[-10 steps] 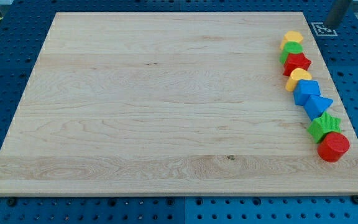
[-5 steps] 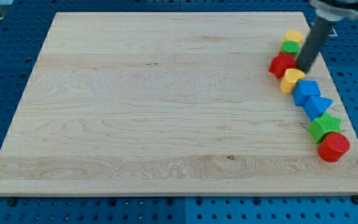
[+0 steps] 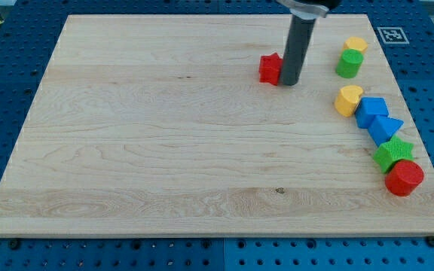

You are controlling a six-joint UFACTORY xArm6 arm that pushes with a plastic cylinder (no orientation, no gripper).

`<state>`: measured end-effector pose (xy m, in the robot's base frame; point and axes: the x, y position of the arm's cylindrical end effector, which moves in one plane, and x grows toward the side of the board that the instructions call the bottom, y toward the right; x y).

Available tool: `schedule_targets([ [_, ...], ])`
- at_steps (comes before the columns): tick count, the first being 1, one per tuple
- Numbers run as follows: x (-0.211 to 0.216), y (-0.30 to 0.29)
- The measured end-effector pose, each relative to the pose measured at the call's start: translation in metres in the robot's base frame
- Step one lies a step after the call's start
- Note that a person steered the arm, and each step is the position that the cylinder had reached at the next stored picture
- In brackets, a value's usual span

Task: Move red star towards the top left corner of the board

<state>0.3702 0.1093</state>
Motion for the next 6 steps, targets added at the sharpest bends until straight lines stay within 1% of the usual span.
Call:
schedule_targets([
  [1, 0.002, 0.042],
  [2, -0.013, 0.081],
  [3, -0.025, 0.032],
  [4, -0.016, -0.062],
  [6, -0.007, -0.065],
])
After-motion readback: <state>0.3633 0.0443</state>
